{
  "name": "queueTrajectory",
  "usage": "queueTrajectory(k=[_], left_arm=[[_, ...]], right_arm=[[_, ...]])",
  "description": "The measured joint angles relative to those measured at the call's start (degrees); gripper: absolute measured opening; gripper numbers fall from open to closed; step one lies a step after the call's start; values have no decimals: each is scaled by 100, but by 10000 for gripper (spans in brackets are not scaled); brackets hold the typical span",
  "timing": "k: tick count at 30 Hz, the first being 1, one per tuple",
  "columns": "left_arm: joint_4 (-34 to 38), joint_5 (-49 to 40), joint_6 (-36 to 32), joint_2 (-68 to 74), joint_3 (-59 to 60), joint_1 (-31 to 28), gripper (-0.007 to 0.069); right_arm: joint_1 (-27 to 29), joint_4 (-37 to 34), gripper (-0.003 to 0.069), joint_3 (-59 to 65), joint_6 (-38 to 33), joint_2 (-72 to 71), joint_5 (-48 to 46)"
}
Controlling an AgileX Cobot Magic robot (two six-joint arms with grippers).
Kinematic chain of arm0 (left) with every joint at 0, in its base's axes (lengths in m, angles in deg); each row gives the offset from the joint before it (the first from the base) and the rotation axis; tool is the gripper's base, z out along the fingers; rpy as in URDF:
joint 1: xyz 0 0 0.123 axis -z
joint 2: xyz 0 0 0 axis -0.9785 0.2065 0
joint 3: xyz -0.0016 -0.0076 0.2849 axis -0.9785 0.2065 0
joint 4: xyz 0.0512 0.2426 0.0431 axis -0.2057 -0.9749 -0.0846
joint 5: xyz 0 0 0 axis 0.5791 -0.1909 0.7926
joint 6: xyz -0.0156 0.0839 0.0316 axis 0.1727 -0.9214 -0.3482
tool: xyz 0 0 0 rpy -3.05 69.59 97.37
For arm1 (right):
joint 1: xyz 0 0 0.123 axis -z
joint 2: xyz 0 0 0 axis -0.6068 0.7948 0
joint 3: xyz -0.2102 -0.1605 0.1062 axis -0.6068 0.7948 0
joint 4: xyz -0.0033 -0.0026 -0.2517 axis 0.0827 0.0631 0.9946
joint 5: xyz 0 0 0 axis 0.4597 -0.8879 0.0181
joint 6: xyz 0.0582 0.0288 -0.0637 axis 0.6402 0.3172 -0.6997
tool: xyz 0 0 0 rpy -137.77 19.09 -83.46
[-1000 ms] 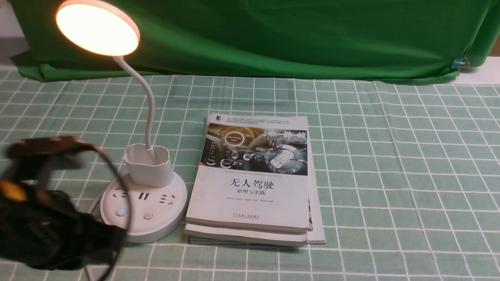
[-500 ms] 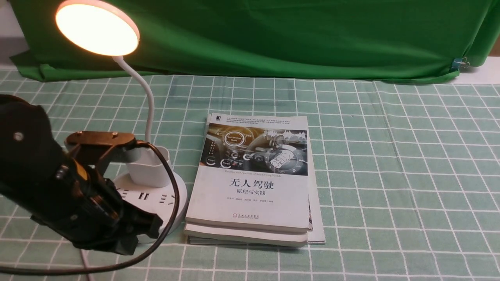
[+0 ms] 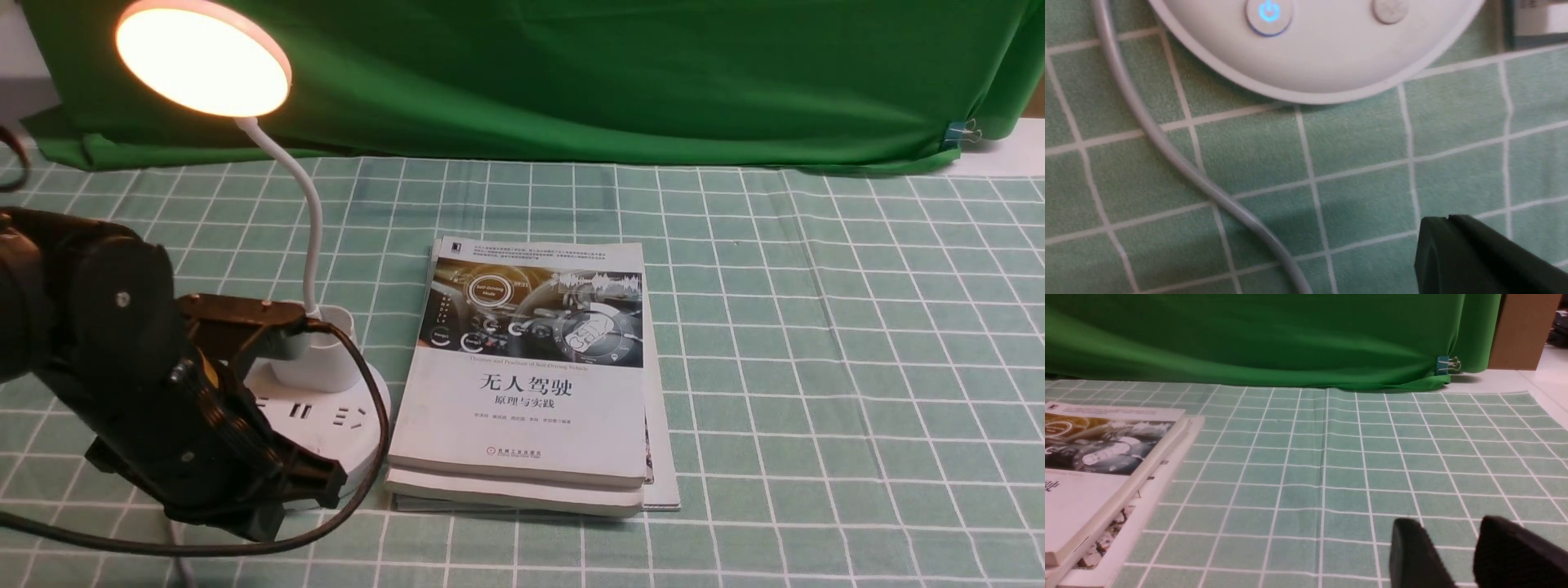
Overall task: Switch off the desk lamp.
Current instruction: Use the left arm to press the button switch on the lamp holder
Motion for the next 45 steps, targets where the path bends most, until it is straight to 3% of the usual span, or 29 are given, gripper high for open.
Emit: queueTrajectory(k=[28, 45], left_arm=[[-346, 221, 17, 993, -1168, -44, 0], [-411, 233, 22, 1580, -1245, -44, 0]], right_arm=[[0, 0, 242, 0, 0, 0, 0], [0, 0, 242, 0, 0, 0, 0]])
